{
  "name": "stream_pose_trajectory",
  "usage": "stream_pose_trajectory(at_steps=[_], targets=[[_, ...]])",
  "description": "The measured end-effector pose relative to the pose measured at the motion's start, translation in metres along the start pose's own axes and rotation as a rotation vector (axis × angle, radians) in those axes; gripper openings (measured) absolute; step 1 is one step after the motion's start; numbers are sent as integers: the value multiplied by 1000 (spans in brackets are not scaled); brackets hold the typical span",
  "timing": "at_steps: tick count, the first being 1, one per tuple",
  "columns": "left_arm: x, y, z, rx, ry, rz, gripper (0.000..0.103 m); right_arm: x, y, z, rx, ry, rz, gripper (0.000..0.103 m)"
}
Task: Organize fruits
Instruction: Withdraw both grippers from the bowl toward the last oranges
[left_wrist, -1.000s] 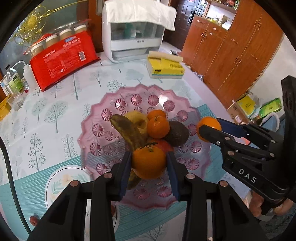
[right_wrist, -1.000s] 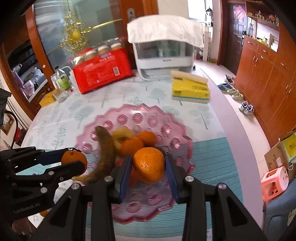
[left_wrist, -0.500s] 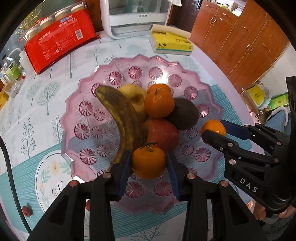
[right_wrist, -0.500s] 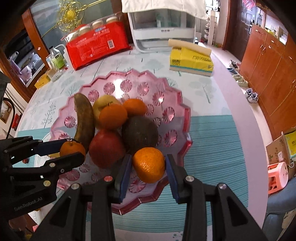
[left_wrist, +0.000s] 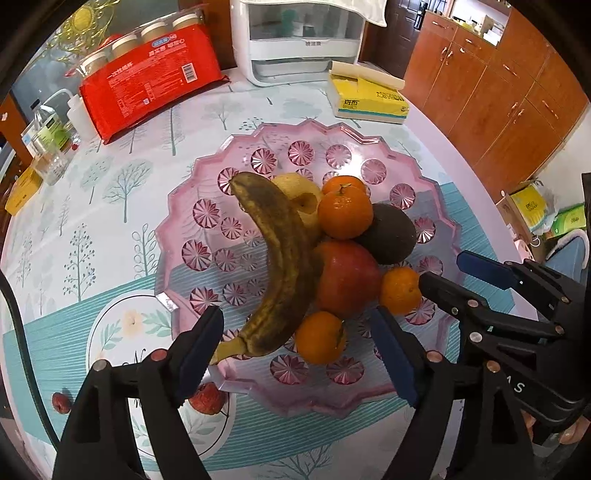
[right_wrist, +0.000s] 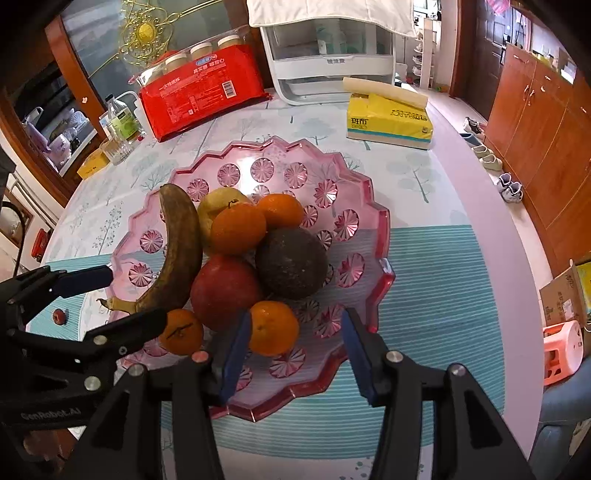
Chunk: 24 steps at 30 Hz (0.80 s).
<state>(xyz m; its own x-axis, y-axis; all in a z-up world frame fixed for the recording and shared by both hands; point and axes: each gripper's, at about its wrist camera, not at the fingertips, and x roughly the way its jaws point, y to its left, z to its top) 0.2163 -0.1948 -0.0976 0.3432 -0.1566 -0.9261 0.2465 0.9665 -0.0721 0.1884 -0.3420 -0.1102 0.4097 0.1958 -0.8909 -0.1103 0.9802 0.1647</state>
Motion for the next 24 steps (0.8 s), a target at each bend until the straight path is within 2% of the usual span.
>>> stream_pose_trajectory(at_steps=[24], targets=[[-26, 5, -11, -4, -39, 46, 82, -15, 6, -11, 31, -20, 2, 51]])
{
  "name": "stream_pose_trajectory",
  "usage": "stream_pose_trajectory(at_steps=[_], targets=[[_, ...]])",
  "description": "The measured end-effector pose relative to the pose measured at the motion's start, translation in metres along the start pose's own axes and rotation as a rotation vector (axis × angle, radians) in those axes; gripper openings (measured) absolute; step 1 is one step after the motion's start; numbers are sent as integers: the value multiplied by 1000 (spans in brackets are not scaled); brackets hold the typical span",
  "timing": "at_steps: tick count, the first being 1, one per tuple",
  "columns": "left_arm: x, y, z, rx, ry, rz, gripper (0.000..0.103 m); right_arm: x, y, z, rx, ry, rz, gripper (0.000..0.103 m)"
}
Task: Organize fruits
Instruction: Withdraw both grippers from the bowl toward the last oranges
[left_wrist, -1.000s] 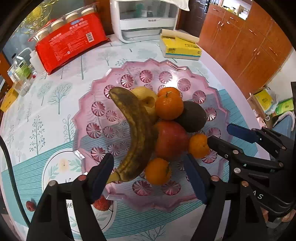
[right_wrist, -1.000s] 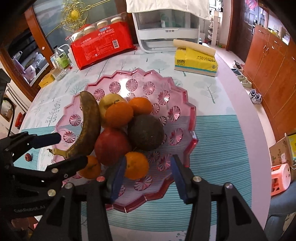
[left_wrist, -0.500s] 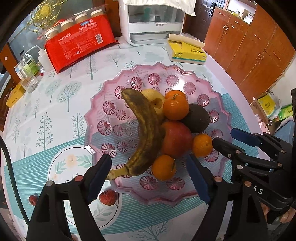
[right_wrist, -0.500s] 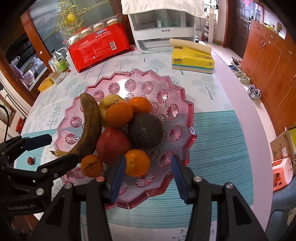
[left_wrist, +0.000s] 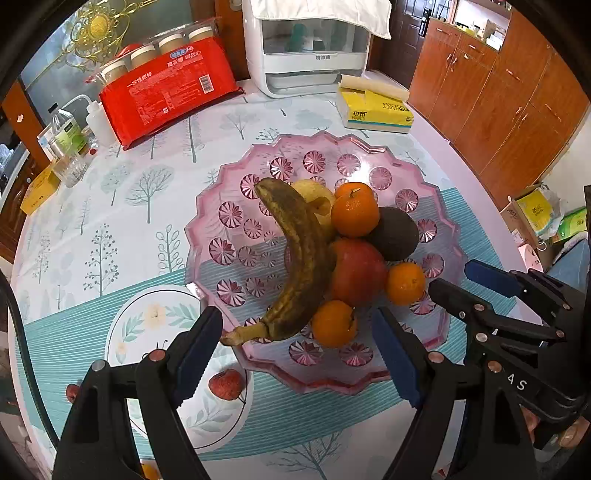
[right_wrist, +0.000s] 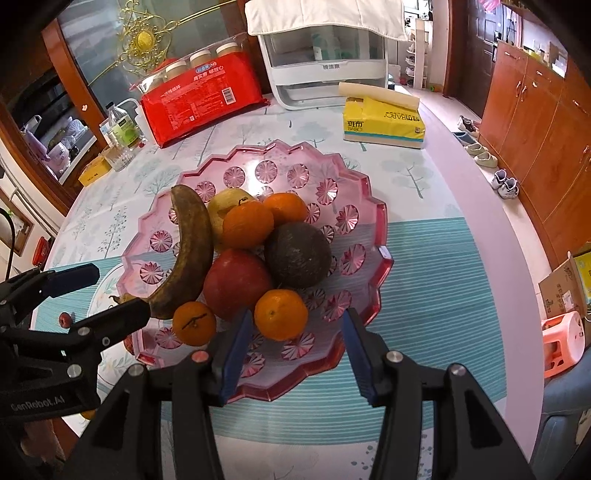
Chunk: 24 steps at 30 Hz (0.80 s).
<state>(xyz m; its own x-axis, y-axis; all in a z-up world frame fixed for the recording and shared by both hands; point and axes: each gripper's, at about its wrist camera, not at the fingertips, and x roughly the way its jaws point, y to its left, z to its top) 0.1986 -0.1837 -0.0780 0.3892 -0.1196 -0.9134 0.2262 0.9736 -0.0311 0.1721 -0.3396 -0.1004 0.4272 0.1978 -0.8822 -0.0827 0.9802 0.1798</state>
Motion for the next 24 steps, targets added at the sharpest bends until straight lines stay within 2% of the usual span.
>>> stream_pose_trajectory(at_steps=[14, 24], targets=[[-17, 12, -16, 27, -11, 27, 82, -11, 12, -16, 20, -16, -9, 51], [-44, 48, -36, 10, -54, 53, 82, -20, 44, -25, 6, -30, 8, 51]])
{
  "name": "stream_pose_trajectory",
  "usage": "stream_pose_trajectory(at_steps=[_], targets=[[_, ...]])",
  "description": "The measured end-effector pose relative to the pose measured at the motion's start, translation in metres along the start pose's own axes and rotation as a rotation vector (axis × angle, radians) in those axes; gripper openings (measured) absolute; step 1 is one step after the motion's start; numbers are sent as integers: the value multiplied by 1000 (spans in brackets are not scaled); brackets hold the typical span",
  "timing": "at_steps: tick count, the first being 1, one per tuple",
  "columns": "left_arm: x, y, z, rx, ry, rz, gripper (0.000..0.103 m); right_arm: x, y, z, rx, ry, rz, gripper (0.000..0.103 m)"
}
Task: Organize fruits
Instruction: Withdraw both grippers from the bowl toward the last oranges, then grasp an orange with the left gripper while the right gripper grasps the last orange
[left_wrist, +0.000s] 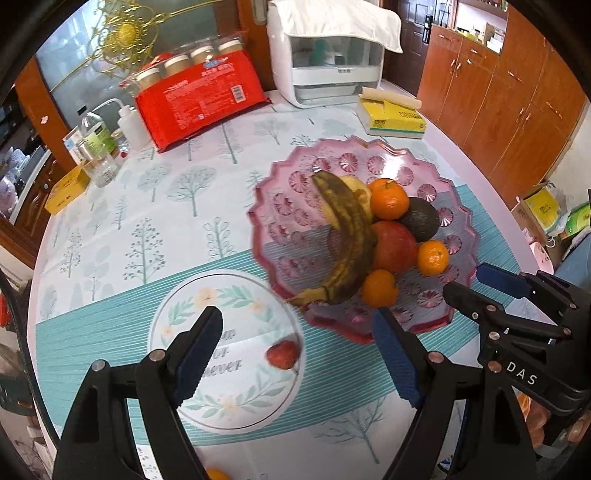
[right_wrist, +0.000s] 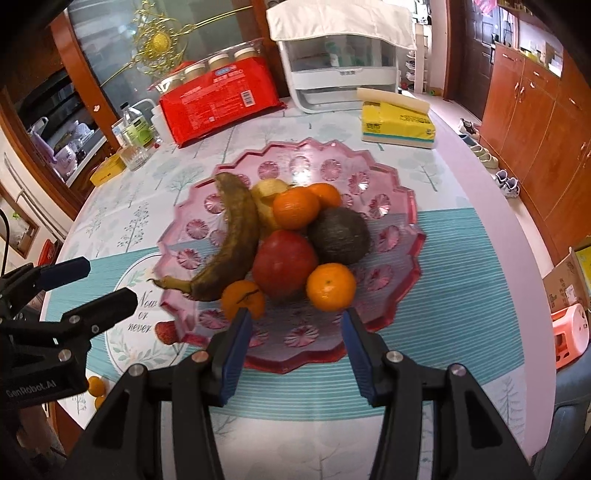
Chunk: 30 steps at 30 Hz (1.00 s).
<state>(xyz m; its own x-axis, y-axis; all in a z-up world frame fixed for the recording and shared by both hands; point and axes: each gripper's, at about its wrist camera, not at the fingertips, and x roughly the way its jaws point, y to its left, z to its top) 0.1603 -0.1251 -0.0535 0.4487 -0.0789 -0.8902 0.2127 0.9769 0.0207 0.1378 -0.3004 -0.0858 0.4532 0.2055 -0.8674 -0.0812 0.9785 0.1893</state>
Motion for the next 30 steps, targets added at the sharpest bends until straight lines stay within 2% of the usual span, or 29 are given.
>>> stream_pose_trajectory(at_steps=[9, 18, 24, 30], targets=[[-36, 68, -27, -19, -38, 8, 82, -22, 53, -12, -25, -31, -16, 51], [-61, 142, -61, 4, -57, 45, 83, -33, 133, -42, -50, -35, 0, 51], [-61, 172, -84, 47, -36, 33, 83, -29, 183, -67, -77, -21, 9, 51], [-48, 180, -104, 115, 0, -8, 83, -18, 219, -90, -91, 13, 14, 51]])
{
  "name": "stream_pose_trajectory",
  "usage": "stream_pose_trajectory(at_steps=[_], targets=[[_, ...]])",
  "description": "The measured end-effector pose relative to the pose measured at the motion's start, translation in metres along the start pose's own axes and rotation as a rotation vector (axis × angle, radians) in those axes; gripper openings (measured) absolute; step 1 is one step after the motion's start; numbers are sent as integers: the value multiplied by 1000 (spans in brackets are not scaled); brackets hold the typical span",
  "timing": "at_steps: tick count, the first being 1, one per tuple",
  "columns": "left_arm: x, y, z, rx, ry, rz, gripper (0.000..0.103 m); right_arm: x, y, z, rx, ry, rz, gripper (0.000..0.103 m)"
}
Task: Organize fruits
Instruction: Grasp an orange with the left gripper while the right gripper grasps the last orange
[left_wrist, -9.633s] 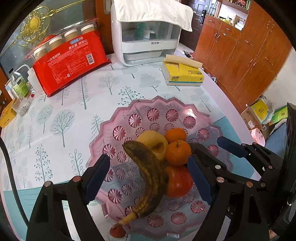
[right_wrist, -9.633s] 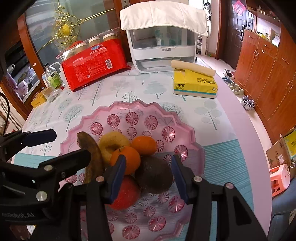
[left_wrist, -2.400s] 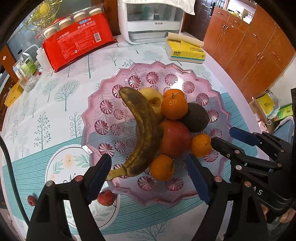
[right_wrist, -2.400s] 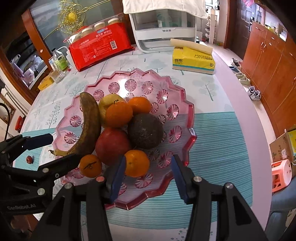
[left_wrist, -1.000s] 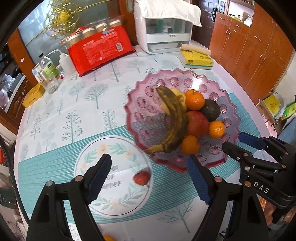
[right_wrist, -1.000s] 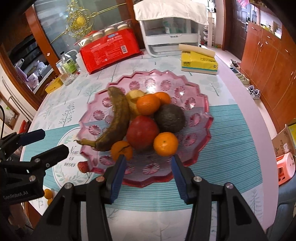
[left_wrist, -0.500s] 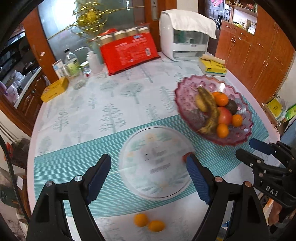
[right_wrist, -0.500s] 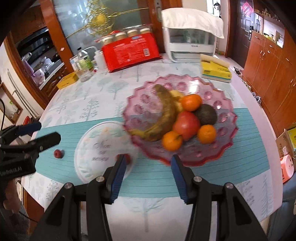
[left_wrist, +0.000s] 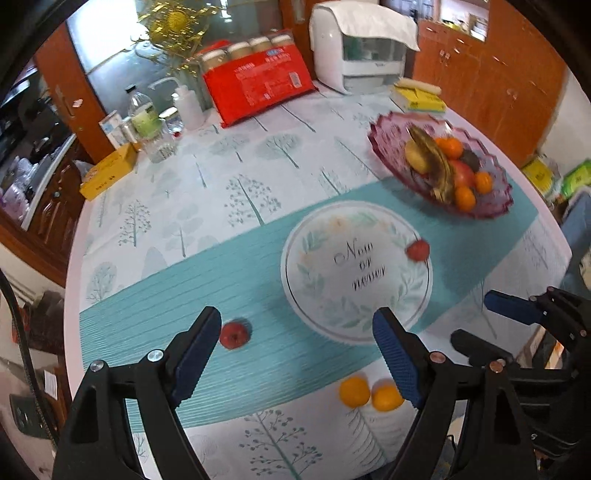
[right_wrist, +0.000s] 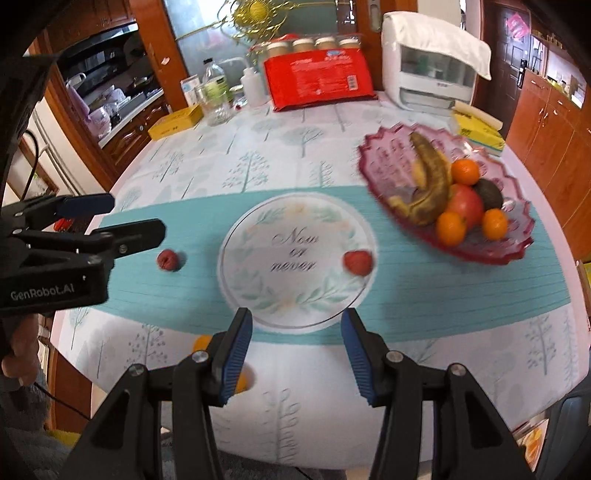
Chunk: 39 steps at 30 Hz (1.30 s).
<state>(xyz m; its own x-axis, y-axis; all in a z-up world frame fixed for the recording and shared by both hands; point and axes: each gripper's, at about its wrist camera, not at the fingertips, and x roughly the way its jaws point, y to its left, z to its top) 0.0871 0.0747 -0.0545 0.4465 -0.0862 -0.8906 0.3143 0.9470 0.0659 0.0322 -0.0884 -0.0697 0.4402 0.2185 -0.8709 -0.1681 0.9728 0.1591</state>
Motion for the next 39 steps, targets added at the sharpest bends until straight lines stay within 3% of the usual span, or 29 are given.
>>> stream_pose_trajectory(at_steps=[8, 15, 29, 33, 39], targets=[[32, -4, -42, 100, 102, -76, 83, 20, 29, -31, -18, 74, 52, 51], [54, -2, -70, 114, 183, -123, 83, 40, 41, -52, -11, 123, 97, 51], [59, 4, -81, 100, 211, -141, 83, 70, 55, -65, -26, 145, 98, 50], [60, 0, -82, 102, 213, -152, 83, 72, 58, -67, -53, 134, 81, 35], [64, -9, -82, 97, 213, -175, 83, 64, 55, -71, -55, 113, 35, 35]])
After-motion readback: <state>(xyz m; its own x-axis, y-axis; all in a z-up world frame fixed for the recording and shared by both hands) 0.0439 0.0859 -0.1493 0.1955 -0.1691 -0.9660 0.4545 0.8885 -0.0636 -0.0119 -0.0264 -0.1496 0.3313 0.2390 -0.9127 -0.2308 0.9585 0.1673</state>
